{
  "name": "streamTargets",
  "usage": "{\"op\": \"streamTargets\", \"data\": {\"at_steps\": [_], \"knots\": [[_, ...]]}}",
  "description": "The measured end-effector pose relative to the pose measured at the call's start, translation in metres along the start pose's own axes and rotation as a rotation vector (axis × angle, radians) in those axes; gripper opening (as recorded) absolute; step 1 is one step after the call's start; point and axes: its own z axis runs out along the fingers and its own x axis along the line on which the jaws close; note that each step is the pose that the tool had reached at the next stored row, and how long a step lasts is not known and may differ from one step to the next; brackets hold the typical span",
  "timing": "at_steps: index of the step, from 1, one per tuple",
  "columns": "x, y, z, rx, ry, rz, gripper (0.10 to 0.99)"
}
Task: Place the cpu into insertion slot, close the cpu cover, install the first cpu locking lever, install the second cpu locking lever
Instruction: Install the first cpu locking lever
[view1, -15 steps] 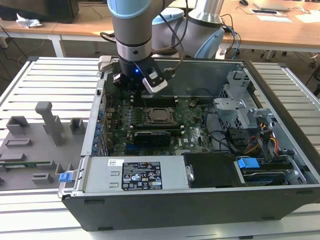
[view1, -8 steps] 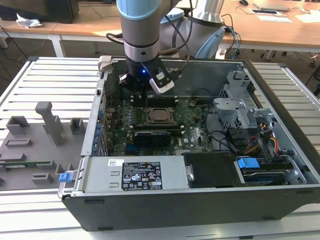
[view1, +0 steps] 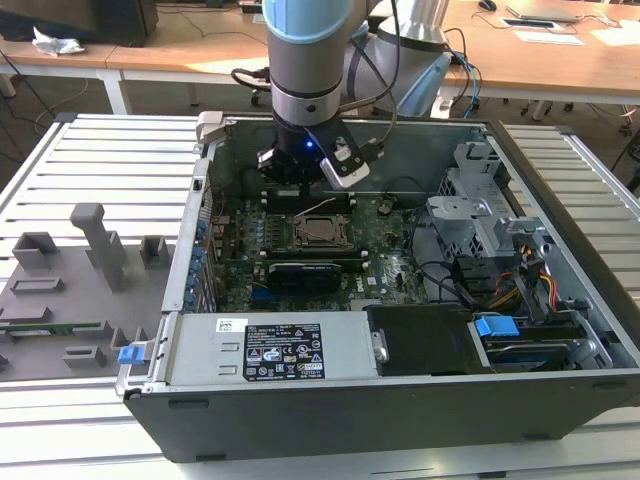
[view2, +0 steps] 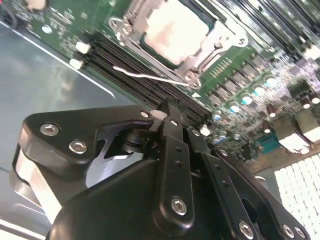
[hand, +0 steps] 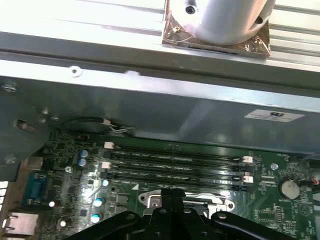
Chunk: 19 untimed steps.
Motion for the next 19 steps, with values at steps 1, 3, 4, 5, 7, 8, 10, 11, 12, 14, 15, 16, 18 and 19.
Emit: {"op": "streamTargets", "data": {"at_steps": [1, 3, 4, 5, 7, 8, 10, 11, 12, 14, 15, 16, 18, 19], "knots": [[-0.0024, -0.0003, 0.0002, 0.0, 0.0, 0.0, 0.106], [-0.0099, -0.0011, 0.0008, 0.0, 0.0002, 0.0, 0.106], [-0.0104, -0.0012, 0.0008, 0.0, 0.0002, 0.0, 0.106], [-0.0105, -0.0012, 0.0008, 0.0, 0.0001, 0.0, 0.106], [-0.0105, -0.0012, 0.0009, 0.0, 0.0, 0.0, 0.106], [-0.0106, -0.0012, 0.0009, 0.0, -0.0001, 0.0, 0.106], [-0.0107, -0.0012, 0.0011, 0.01, -0.0028, -0.002, 0.106], [-0.0106, -0.0013, 0.0013, 0.019, -0.0053, -0.003, 0.106], [-0.0105, -0.0014, 0.0017, 0.026, -0.0099, -0.004, 0.106], [-0.0105, -0.0017, 0.0027, 0.037, -0.0223, -0.006, 0.106], [-0.0105, -0.0018, 0.0029, 0.041, -0.0256, -0.007, 0.106], [-0.0104, -0.0018, 0.0035, 0.045, -0.0293, -0.008, 0.106], [-0.0105, -0.0012, 0.0045, 0.052, -0.035, -0.01, 0.106], [-0.0105, -0.0007, 0.0051, 0.054, -0.0381, -0.011, 0.106]]}}
